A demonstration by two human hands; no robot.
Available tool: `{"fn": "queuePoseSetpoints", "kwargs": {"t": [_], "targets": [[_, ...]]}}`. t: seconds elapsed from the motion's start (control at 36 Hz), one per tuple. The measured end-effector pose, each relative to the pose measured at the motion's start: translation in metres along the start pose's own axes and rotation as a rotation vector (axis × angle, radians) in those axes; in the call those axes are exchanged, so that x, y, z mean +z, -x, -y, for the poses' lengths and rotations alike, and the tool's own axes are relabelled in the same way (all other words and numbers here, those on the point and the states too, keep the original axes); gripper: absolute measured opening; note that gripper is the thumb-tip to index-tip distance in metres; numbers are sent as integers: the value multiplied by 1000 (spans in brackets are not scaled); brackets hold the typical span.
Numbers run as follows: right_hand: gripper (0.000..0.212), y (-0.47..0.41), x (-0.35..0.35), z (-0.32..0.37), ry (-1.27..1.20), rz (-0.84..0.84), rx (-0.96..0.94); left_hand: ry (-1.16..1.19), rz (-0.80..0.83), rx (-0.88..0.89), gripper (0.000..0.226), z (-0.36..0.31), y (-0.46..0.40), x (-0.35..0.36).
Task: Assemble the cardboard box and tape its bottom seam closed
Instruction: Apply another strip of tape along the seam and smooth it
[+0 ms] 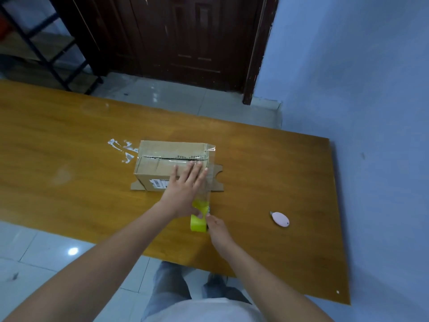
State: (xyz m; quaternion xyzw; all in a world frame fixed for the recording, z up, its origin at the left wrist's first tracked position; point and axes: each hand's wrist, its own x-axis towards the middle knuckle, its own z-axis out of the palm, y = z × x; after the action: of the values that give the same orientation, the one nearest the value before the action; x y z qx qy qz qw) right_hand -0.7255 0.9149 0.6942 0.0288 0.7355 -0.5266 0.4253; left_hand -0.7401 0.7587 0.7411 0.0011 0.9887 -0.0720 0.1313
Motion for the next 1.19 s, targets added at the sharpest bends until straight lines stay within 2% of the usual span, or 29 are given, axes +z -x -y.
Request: {"fn": "queuePoseSetpoints", "kwargs": {"t": [0.22, 0.36, 0.56, 0.69, 0.78, 0.89, 1.0, 1.08, 1.19], "targets": [[45, 4, 11, 4, -73, -139, 17, -11, 4, -7, 136, 0, -2, 1], [33, 3, 18, 8, -124, -185, 23, -16, 3, 2, 136, 5, -2, 1], [30, -2, 16, 13, -156, -144, 66, -26, 9, 0, 137, 6, -2, 0], [34, -9, 8, 17, -33, -61, 99, -47, 11, 2, 139, 4, -3, 0], [27, -13, -8, 19, -23, -45, -1, -46, 13, 7, 139, 3, -2, 1], [17, -17, -59, 18, 263, -309, -163, -36, 20, 18, 137, 4, -1, 0], [35, -17, -129, 2, 629, -605, -162, -34, 19, 23, 137, 5, -2, 0], [54, -15, -166, -17, 806, -582, 10, -33, 32, 24, 137, 6, -4, 1], [45, -9, -185, -45, 1045, -464, 67, -42, 40, 22, 138, 6, -4, 3]]}}
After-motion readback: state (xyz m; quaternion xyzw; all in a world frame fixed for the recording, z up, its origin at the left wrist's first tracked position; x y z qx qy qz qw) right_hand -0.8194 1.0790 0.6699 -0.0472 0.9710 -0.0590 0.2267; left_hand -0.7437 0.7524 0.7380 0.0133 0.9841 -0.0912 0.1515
